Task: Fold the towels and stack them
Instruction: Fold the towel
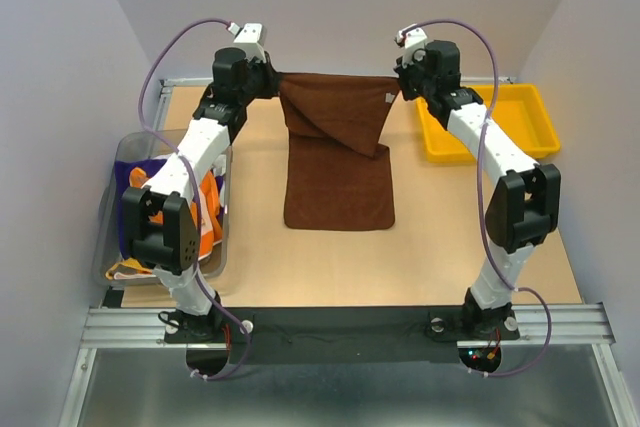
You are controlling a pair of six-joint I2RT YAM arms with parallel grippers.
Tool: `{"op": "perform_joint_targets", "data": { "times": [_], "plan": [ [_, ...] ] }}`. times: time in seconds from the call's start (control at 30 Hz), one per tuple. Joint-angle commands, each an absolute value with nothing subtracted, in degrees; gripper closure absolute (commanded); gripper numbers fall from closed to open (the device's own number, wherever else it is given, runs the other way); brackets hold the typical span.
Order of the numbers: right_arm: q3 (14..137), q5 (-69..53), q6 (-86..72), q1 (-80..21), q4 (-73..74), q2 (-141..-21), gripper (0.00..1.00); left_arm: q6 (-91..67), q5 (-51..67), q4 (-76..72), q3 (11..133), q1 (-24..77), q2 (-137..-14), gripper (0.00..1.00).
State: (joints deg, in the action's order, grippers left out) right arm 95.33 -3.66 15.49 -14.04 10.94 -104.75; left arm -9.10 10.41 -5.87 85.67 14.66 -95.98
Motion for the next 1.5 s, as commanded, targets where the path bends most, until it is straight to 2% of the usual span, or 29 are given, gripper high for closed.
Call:
{"op": "perform_joint_targets", "data": {
  "times": [0.0, 0.13, 0.3, 0.6, 0.97, 1.47],
  "plan": [
    [100.45, 1.30, 20.56, -13.71, 5.89, -105.29, 1.00, -6.59, 13.01, -6.85, 87.10, 13.71, -95.54, 1.00],
    [102.39, 4.74, 23.46, -13.71, 3.18, -106.17, 0.99, -7.12, 12.57, -8.70, 84.38, 13.62, -94.92, 1.00],
    [105.11, 7.64, 26.10, -13.71, 0.44, -109.07, 0.99, -9.05, 12.83, -10.19, 86.74, 12.92, -97.55, 1.00],
    [105.39, 5.36, 25.84, -13.71, -2.37, -110.66, 1.00, -10.20, 15.03, -10.28, 90.88, 11.43, -100.99, 1.00],
    [86.42, 0.35, 22.77, -13.71, -2.37, -97.40, 1.00, -7.03, 18.80, -7.74, 82.97, 11.16, -95.99, 1.00],
    [72.08, -7.19, 18.03, -13.71, 2.54, -82.54, 1.00, -7.65, 19.17, -4.58, 68.74, 11.16, -85.70, 1.00]
  ]
}}
